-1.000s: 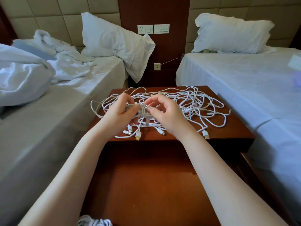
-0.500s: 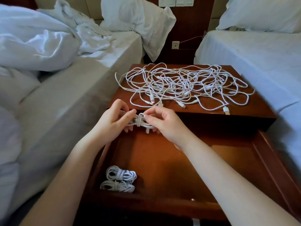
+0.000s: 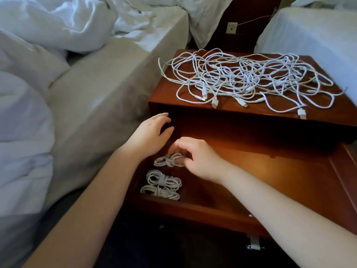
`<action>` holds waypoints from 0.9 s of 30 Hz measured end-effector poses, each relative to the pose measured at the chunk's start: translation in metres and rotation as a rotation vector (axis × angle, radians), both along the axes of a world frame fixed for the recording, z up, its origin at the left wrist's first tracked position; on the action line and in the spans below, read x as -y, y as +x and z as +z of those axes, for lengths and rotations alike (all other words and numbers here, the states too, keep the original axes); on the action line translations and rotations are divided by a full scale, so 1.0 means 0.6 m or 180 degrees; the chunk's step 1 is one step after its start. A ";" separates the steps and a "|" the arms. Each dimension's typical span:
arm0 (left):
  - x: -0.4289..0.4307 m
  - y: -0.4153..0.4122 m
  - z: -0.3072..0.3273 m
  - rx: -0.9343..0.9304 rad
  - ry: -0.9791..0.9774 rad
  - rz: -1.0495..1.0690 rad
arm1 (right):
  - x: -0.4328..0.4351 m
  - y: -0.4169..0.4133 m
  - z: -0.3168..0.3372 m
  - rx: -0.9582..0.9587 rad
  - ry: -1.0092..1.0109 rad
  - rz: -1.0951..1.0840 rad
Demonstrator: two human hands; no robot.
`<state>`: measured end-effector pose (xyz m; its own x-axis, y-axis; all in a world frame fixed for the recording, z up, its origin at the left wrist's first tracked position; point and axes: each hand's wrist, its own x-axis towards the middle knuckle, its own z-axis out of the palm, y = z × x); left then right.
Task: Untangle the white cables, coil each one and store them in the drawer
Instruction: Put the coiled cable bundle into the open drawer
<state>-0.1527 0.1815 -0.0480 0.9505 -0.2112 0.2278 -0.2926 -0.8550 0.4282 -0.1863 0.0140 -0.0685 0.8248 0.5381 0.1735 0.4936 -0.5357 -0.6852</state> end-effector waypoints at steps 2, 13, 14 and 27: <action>0.001 -0.001 -0.001 -0.0034 0.0021 -0.0043 | 0.000 -0.002 -0.007 0.0018 -0.0198 0.0074; 0.001 0.000 -0.008 -0.0053 -0.0039 -0.0031 | -0.004 -0.013 -0.010 -0.0380 -0.0541 0.0304; 0.001 0.000 -0.009 -0.0065 -0.0031 -0.0037 | -0.004 -0.013 -0.010 -0.0395 -0.0538 0.0309; 0.031 0.004 0.018 0.0186 -0.0371 0.0057 | 0.039 0.022 0.016 -0.0020 0.0208 -0.0704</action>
